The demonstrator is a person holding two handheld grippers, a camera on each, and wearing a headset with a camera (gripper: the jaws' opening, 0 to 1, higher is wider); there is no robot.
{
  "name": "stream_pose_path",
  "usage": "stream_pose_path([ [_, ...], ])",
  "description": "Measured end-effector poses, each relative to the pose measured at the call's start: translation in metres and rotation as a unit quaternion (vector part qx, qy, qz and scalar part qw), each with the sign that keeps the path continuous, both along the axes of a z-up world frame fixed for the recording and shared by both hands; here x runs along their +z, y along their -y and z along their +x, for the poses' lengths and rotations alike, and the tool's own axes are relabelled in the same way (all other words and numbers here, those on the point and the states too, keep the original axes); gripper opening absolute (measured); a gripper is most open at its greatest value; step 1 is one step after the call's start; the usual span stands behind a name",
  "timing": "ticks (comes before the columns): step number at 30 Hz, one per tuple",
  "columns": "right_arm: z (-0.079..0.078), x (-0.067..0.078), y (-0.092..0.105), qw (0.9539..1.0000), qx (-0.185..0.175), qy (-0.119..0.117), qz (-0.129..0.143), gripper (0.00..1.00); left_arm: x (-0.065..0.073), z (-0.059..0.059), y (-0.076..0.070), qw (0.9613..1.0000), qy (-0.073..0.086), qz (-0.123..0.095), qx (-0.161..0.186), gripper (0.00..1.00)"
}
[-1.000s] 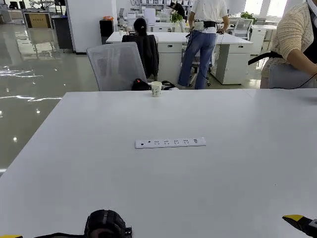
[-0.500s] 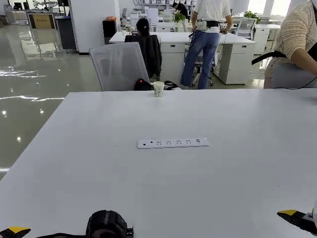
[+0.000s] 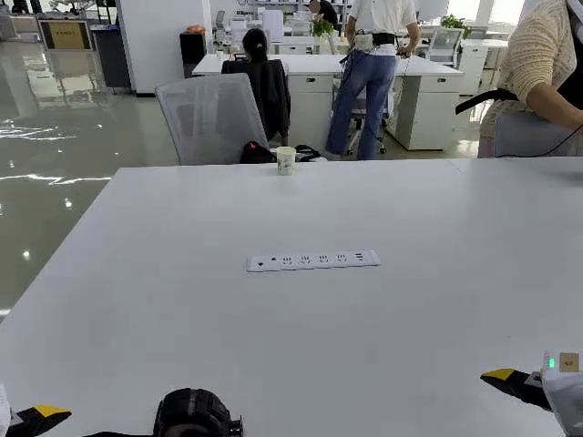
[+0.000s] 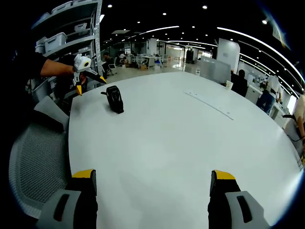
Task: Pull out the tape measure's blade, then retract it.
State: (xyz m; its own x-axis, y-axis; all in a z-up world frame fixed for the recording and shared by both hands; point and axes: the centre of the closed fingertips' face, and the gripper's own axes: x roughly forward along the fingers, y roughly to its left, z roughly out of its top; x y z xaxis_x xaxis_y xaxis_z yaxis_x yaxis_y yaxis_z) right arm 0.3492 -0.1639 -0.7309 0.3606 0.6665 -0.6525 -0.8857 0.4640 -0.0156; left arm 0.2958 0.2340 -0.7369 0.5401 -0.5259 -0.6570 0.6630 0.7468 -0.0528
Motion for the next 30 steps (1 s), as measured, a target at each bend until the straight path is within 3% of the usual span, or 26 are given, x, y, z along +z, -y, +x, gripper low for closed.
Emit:
stream_pose_path([
  [2, 0.003, 0.006, -0.006, 0.9998, 0.011, 0.015, 0.005, 0.99, 0.002, 0.004, 0.003, 1.0, 0.002, -0.005, -0.004, 0.99],
  [7, 0.009, 0.006, -0.012, 0.9997, 0.018, 0.013, 0.003, 0.99, 0.004, 0.01, 0.011, 0.9998, 0.008, -0.004, -0.017, 0.99],
  [17, 0.008, 0.002, -0.038, 0.9986, 0.052, 0.007, 0.008, 0.99, 0.004, 0.021, 0.019, 0.9983, 0.004, 0.013, -0.056, 0.99],
  [30, 0.015, 0.007, -0.063, 0.9967, 0.077, 0.007, 0.023, 0.99, 0.005, 0.028, 0.035, 0.9947, 0.001, 0.035, -0.097, 0.98],
])
